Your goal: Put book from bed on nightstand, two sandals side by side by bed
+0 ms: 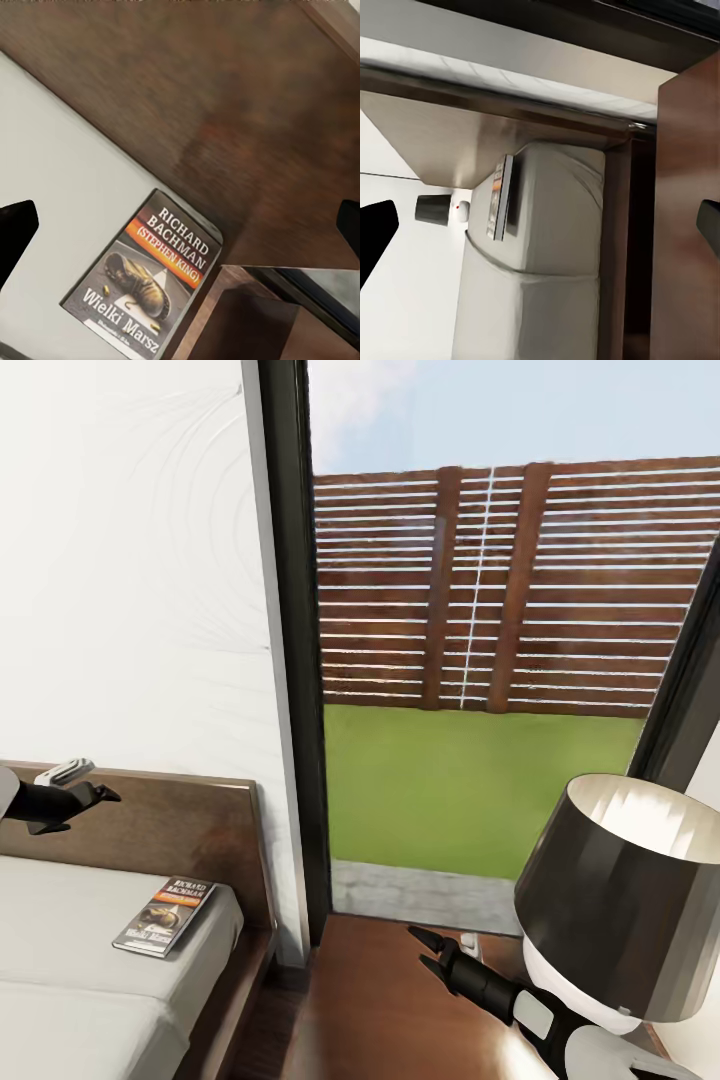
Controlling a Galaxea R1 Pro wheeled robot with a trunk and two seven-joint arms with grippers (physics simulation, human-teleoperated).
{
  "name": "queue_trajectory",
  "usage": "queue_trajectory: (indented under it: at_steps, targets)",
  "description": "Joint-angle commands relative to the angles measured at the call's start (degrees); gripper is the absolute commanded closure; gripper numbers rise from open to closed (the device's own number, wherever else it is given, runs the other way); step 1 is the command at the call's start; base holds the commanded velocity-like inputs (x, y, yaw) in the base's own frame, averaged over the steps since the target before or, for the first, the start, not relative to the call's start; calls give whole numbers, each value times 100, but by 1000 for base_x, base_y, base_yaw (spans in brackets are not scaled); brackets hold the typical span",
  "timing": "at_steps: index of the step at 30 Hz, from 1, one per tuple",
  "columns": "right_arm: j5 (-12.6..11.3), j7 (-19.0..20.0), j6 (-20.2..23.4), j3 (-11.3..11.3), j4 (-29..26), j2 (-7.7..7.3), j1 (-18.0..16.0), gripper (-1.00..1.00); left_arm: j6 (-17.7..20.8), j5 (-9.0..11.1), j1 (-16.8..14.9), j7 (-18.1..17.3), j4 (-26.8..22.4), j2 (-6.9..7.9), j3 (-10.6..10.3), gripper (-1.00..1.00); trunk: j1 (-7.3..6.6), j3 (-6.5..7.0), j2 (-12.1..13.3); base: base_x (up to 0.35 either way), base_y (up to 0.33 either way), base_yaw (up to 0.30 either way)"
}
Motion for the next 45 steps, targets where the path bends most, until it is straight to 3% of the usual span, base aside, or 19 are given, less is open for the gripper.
queue_trajectory:
  at_steps: [1, 15, 22, 32, 40, 45]
  targets:
    - [16, 12, 53, -45, 0, 0, -3, -100, 25, -60, -5, -51, -2, -3, 35, -100, -1, -6, -3, 8, 0, 0]
    - [9, -4, 53, -43, 0, 0, -3, -100, -8, -60, -5, -20, 52, 7, 35, -100, -1, -6, -3, 2, 0, 0]
    - [9, -5, 45, -38, -16, 24, -3, -100, -295, -70, -6, 34, 583, 13, 16, -100, -1, -6, -3, 0, 0, 0]
    - [15, -17, 44, -31, -26, 42, -3, -100, -652, -66, -20, 666, 921, -2, 20, -100, -1, -6, -3, 0, 0, 0]
    - [16, -16, 44, -22, -50, 43, -3, -100, -796, -42, -22, 818, 1156, -38, 43, -100, -1, -6, -3, 0, 0, 0]
    - [25, 2, 40, 21, -64, 72, -3, -100, -1110, -4, -22, 845, 1252, -36, 185, -100, -1, -6, -3, 0, 0, 0]
